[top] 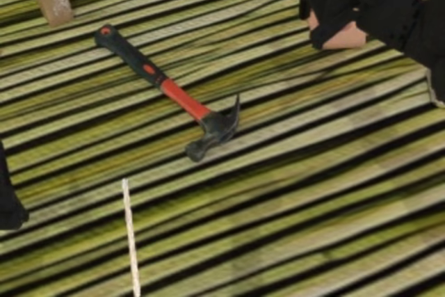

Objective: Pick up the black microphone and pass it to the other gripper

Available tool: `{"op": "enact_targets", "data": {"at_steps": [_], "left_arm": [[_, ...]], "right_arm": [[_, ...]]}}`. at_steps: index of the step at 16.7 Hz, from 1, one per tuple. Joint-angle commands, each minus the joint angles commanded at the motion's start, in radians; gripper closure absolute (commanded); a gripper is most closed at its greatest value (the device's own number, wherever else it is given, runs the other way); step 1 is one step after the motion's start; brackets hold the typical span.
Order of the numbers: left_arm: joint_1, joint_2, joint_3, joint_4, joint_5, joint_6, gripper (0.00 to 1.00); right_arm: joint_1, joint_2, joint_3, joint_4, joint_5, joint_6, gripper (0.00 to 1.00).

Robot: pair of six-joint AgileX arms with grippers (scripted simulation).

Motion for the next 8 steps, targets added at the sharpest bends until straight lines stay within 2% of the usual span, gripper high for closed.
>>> {"op": "enact_targets", "data": {"at_steps": [4, 5, 8], "left_arm": [[0.0, 0.0, 0.0, 0.0, 0.0, 0.0, 0.0], [0.0, 0.0, 0.0, 0.0, 0.0, 0.0, 0.0], [0.0, 0.0, 0.0, 0.0, 0.0, 0.0, 0.0]], "right_arm": [[0.008, 0.001, 0.003, -0.003, 0.004, 0.003, 1.0], [0.021, -0.009, -0.002, -0.006, 0.016, 0.003, 1.0], [0.101, -0.077, -0.035, -0.028, 0.097, 0.008, 1.0]]}}
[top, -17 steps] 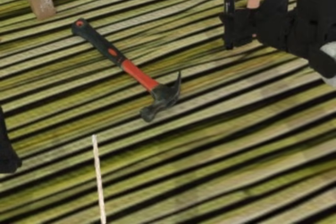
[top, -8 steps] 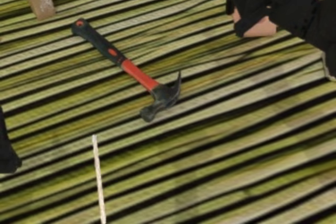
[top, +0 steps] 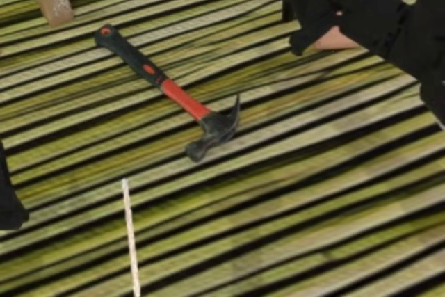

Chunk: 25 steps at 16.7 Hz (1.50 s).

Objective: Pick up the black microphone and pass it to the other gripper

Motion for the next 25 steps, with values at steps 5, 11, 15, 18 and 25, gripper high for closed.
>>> {"op": "enact_targets", "data": {"at_steps": [5, 11, 15, 18, 25], "left_arm": [[0.0, 0.0, 0.0, 0.0, 0.0, 0.0, 0.0], [0.0, 0.0, 0.0, 0.0, 0.0, 0.0, 0.0], [0.0, 0.0, 0.0, 0.0, 0.0, 0.0, 0.0], [0.0, 0.0, 0.0, 0.0, 0.0, 0.0, 0.0], [-0.086, 0.227, 0.174, 0.083, 0.143, 0.018, 0.0]], "right_arm": [[0.184, -0.149, -0.075, -0.049, 0.172, 0.011, 1.0], [0.227, -0.188, -0.09, -0.059, 0.214, 0.016, 1.0], [0.231, -0.191, -0.094, -0.061, 0.218, 0.014, 1.0], [0.231, -0.191, -0.094, -0.061, 0.218, 0.014, 1.0], [0.231, -0.191, -0.094, -0.061, 0.218, 0.014, 1.0]]}}
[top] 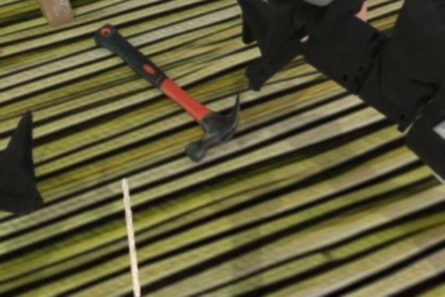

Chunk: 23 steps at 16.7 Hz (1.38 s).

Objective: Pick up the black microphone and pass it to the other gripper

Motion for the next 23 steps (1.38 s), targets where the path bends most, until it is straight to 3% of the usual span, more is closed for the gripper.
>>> {"op": "enact_targets", "data": {"at_steps": [8, 12, 16, 23], "left_arm": [[-0.181, 0.638, 0.402, 0.189, 0.316, 0.04, 0.0], [-0.25, 0.877, 0.551, 0.258, 0.434, 0.05, 0.0], [-0.277, 0.957, 0.606, 0.285, 0.48, 0.053, 0.0], [-0.297, 0.994, 0.637, 0.296, 0.459, 0.052, 0.0]], "right_arm": [[0.0, 0.0, 0.0, 0.0, 0.0, 0.0, 1.0], [0.0, 0.0, 0.0, 0.0, 0.0, 0.0, 1.0], [0.0, 0.0, 0.0, 0.0, 0.0, 0.0, 1.0], [0.0, 0.0, 0.0, 0.0, 0.0, 0.0, 1.0]]}}
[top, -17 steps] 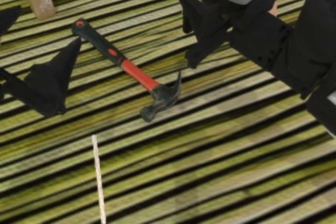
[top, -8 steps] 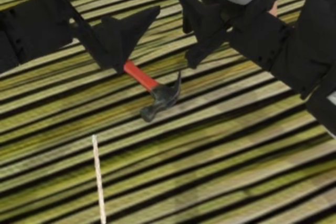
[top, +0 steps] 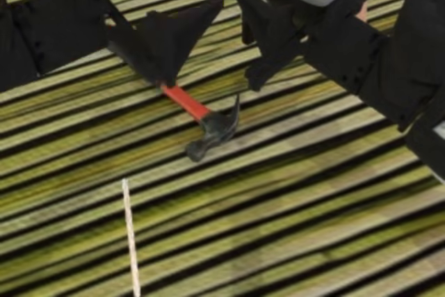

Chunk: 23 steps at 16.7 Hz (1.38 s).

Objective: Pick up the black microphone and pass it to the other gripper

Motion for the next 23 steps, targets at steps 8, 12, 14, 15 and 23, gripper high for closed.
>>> {"op": "enact_targets", "data": {"at_steps": [8, 12, 14, 15, 23], "left_arm": [[-0.154, 0.31, 0.228, 0.08, -0.148, -0.004, 0.0], [-0.159, 0.318, 0.235, 0.083, -0.153, -0.004, 0.0], [-0.159, 0.318, 0.235, 0.083, -0.153, -0.004, 0.15], [-0.159, 0.318, 0.235, 0.083, -0.153, -0.004, 0.23], [-0.159, 0.318, 0.235, 0.083, -0.153, -0.004, 0.83]], "right_arm": [[0.0, 0.0, 0.0, 0.0, 0.0, 0.0, 1.0], [0.0, 0.0, 0.0, 0.0, 0.0, 0.0, 1.0], [0.0, 0.0, 0.0, 0.0, 0.0, 0.0, 1.0], [0.0, 0.0, 0.0, 0.0, 0.0, 0.0, 1.0], [0.0, 0.0, 0.0, 0.0, 0.0, 0.0, 1.0]]}}
